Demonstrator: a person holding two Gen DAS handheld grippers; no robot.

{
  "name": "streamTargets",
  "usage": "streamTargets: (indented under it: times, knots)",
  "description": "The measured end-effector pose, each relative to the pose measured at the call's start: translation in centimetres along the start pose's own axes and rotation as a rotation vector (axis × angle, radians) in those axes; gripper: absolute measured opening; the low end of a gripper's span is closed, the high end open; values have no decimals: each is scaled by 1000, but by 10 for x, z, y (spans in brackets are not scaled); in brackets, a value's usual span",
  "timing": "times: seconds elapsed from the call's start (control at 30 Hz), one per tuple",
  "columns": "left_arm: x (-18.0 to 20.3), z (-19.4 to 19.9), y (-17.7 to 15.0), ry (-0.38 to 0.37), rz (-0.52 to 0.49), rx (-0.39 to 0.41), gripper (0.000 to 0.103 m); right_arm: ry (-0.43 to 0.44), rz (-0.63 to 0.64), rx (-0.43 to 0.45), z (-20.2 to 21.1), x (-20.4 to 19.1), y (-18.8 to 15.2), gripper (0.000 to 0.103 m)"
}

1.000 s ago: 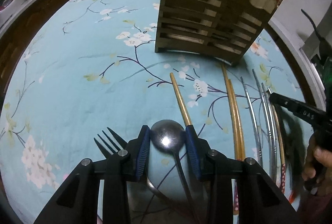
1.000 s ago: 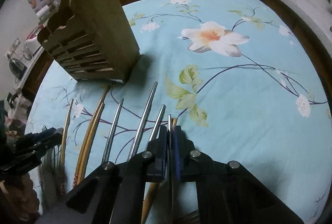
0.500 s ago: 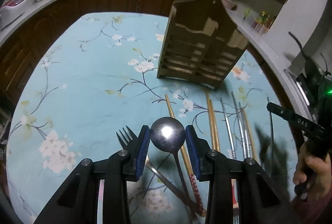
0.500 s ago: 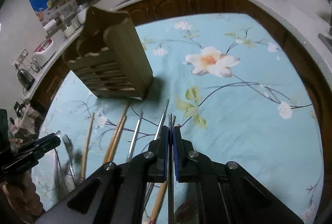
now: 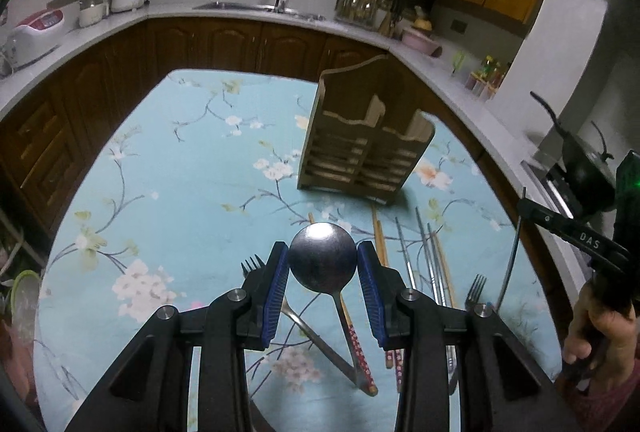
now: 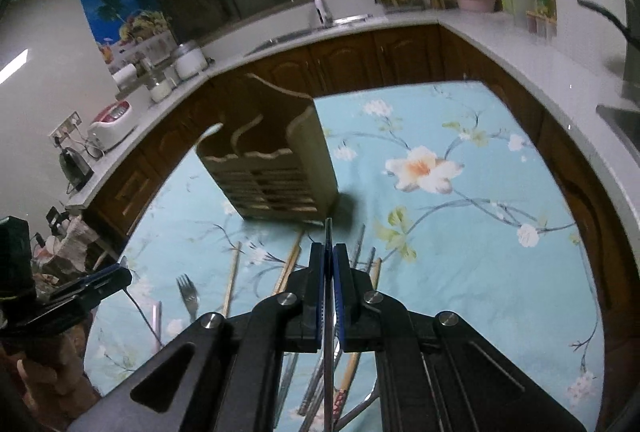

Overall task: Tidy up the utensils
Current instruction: 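Lift the spoon with the left tool and carry it toward the wooden holder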

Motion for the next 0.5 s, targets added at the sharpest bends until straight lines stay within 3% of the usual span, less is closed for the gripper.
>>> streamTargets:
  times: [0.5]
  knots:
    - [-12, 53, 11, -25, 26, 104, 34, 34, 45, 137, 32, -31, 24, 4]
Point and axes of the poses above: each gripper's, at about its wrist camera, not at the fingertips, and z roughly against the way its jaws point, x to its right, y to its top, the point moved 2 cm from there along -z, roughly the way its jaws point, and after that the axes turned 12 degrees about y, right-handed, at the moved point
